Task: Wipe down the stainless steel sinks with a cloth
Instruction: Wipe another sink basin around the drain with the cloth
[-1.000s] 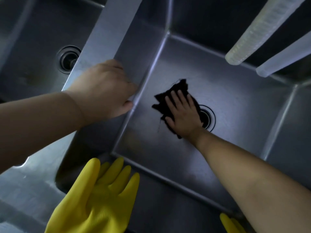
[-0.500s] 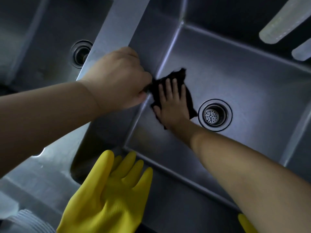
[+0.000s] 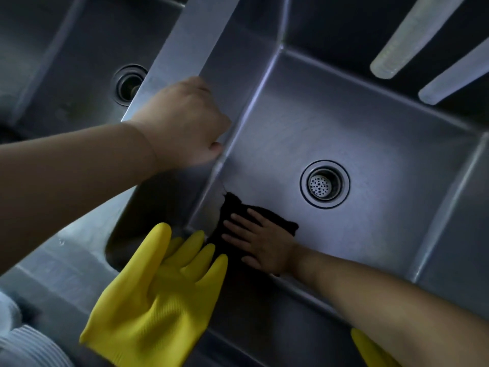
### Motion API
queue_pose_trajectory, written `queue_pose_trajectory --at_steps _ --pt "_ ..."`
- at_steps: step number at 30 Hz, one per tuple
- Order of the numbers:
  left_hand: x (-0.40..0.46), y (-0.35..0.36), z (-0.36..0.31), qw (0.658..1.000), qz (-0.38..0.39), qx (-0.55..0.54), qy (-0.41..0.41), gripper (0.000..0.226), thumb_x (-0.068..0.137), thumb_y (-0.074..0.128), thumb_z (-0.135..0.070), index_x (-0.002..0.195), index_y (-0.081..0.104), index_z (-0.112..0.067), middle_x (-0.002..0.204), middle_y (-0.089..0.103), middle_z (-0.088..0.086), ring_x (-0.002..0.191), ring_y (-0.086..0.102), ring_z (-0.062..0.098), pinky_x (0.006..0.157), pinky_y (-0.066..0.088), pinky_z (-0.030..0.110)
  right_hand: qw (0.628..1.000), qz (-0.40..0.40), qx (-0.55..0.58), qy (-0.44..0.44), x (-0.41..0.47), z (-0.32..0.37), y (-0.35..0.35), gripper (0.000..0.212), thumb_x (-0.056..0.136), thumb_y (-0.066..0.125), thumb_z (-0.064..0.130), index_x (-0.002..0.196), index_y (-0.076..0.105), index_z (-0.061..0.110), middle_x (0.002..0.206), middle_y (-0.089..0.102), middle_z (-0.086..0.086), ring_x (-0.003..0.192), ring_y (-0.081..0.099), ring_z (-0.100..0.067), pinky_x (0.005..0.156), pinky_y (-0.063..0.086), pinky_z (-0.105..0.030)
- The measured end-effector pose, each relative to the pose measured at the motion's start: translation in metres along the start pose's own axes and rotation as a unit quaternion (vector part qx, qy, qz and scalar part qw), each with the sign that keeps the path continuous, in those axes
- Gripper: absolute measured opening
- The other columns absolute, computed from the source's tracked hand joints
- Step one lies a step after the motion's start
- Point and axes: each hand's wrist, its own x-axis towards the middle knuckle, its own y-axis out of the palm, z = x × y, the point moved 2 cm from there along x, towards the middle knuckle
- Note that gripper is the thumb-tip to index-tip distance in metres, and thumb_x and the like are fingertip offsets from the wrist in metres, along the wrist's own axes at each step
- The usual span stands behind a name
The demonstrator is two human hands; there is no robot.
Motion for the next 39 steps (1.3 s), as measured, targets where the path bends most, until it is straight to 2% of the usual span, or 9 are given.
queue_pose_trajectory --at_steps 4,9,13,17,21,26,32,35,39 --pt "0.000 -0.003 -0.003 1.000 -0.003 0.012 -0.004 0.029 0.077 0.057 -0.030 0.062 0.060 -0.006 0.059 0.061 0.018 0.068 0.058 0.036 0.080 0.047 0.038 1.000 -0.010 -0.010 0.012 -0.024 -0.034 -0.005 0.070 0.084 0.054 0.051 0.145 0.037 0.020 0.152 0.033 -0.008 0.141 0.027 -0.030 0.112 0.020 -0.056" --pt "0.000 -0.002 -0.003 1.000 0.007 0.028 0.003 0.035 0.080 0.060 -0.036 0.065 0.063 -0.005 0.060 0.061 0.018 0.068 0.058 0.035 0.083 0.045 0.039 0.981 -0.038 0.012 0.188 -0.017 -0.080 -0.018 0.071 0.085 0.045 0.049 0.146 0.036 0.015 0.153 0.030 -0.012 0.142 0.023 -0.034 0.115 0.019 -0.054" --pt "0.001 -0.001 -0.002 0.998 0.020 0.059 0.015 0.036 0.081 0.056 -0.040 0.066 0.062 -0.008 0.059 0.062 0.015 0.066 0.058 0.033 0.084 0.043 0.038 0.946 -0.052 0.032 0.319 0.006 -0.115 -0.028 0.071 0.089 0.044 0.046 0.149 0.026 0.013 0.156 0.022 -0.015 0.145 0.013 -0.035 0.117 0.005 -0.049" --pt "0.001 0.001 -0.001 0.995 0.019 0.097 0.020 0.041 0.085 0.046 -0.040 0.066 0.061 -0.008 0.058 0.061 0.016 0.067 0.059 0.034 0.084 0.037 0.038 0.924 -0.045 0.034 0.379 0.024 -0.125 -0.026 0.070 0.092 0.037 0.046 0.151 0.017 0.013 0.158 0.013 -0.016 0.146 0.006 -0.034 0.117 -0.002 -0.050" --pt "0.000 -0.001 -0.004 0.994 0.036 0.105 -0.001 0.039 0.082 0.050 -0.039 0.066 0.064 -0.007 0.060 0.061 0.018 0.070 0.059 0.034 0.081 0.038 0.037 0.943 -0.032 0.017 0.330 0.016 -0.101 -0.019 0.073 0.091 0.038 0.051 0.151 0.019 0.015 0.157 0.014 -0.017 0.145 0.006 -0.036 0.116 0.000 -0.053" --pt "0.000 -0.005 -0.010 0.991 0.058 0.119 0.007 0.031 0.077 0.057 -0.035 0.066 0.063 -0.007 0.064 0.064 0.017 0.072 0.060 0.033 0.081 0.037 0.036 0.992 -0.003 0.025 0.120 -0.021 -0.038 -0.006 0.072 0.087 0.047 0.052 0.148 0.029 0.018 0.155 0.022 -0.014 0.144 0.013 -0.036 0.116 0.007 -0.057" --pt "0.011 0.003 -0.028 0.988 0.075 0.131 0.026 0.033 0.079 0.039 -0.037 0.069 0.062 -0.016 0.067 0.067 0.005 0.068 0.064 0.025 0.070 0.034 0.029 0.997 0.025 0.034 -0.067 -0.090 -0.015 0.007 0.068 0.088 0.053 0.047 0.147 0.032 0.019 0.155 0.026 -0.009 0.145 0.014 -0.029 0.116 0.008 -0.056" --pt "0.026 0.029 -0.058 0.982 0.152 0.111 -0.002 0.017 0.089 0.043 -0.031 0.093 0.057 -0.022 0.093 0.066 0.000 0.089 0.063 0.025 0.081 0.046 0.029 0.998 0.028 0.012 -0.057 -0.121 -0.033 0.008 0.066 0.089 0.050 0.048 0.147 0.034 0.018 0.154 0.028 -0.007 0.144 0.018 -0.027 0.116 0.015 -0.055" --pt "0.059 0.055 -0.093 0.968 0.232 0.098 0.021 0.023 0.092 0.044 -0.020 0.113 0.053 -0.022 0.113 0.060 -0.001 0.105 0.055 0.023 0.087 0.036 0.031 0.998 0.014 0.002 0.060 -0.147 -0.069 0.006 0.068 0.088 0.042 0.049 0.146 0.033 0.017 0.154 0.028 -0.008 0.143 0.022 -0.030 0.115 0.020 -0.053"
